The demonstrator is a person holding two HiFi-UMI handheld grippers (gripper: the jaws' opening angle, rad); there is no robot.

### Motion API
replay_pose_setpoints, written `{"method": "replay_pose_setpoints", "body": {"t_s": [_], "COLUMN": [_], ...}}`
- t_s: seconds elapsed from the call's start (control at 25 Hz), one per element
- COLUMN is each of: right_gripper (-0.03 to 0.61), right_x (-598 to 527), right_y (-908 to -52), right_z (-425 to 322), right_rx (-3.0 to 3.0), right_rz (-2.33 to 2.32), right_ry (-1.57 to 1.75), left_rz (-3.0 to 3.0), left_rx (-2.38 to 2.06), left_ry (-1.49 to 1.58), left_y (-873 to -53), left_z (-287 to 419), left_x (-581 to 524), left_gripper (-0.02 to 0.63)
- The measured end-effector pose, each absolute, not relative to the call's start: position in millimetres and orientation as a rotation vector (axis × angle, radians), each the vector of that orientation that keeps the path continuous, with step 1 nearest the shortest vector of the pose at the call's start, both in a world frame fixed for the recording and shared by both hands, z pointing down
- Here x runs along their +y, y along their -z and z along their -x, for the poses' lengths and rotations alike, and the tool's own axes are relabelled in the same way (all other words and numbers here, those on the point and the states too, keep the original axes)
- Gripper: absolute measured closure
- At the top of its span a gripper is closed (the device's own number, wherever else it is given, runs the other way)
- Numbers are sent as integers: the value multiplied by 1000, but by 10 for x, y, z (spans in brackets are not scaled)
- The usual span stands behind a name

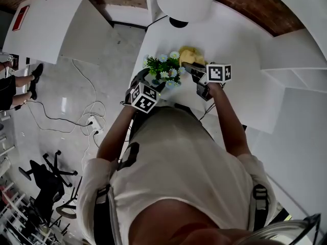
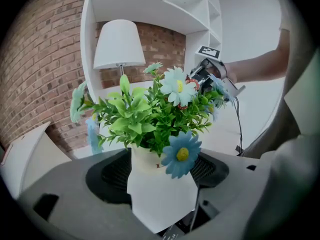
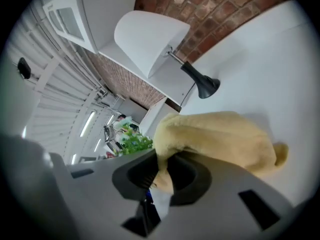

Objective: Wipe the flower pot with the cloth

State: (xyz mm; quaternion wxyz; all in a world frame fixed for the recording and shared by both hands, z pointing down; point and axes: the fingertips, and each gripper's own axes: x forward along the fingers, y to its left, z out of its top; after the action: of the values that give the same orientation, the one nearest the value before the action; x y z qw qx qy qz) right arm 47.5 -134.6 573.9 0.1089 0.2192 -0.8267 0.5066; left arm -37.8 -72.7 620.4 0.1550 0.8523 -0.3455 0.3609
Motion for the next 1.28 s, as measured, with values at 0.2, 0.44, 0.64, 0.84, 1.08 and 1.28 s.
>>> {"method": "replay_pose_setpoints", "body": {"t_s": [0.2, 0.44, 0.64, 0.84, 1.08, 1.28], "right_gripper": [522, 522, 522, 522, 522, 522], "right_x": [-1254, -1109, -968, -1076, -1264, -994], "right_y": [-6025, -6329, -6572, -6250, -5864, -6276], "right_z": [-428, -507, -534, -472, -455, -458], "right_rx": [-2367, -2250, -2172, -2311, -2451, -2256], "right_rz": [-641, -662, -624, -615, -629, -641], "right_ry": [-1546, -1547, -1506, -1533, -1560, -1533], "left_rz": [-2451, -2445, -2416, -2390, -2420, -2425], "left_rx": [-999, -1000, -924, -875, -934, -1091], "left_ry": [-1075, -1052, -986, -925, -969, -1004], "left_y": [-6228, -6247, -6223, -6074, -6147, -6185], "left_z": [319, 353, 421, 529, 467, 407], "left_x": [-733, -768, -823, -887, -813, -767], "left_gripper": [259, 259, 284, 335, 321, 301]}}
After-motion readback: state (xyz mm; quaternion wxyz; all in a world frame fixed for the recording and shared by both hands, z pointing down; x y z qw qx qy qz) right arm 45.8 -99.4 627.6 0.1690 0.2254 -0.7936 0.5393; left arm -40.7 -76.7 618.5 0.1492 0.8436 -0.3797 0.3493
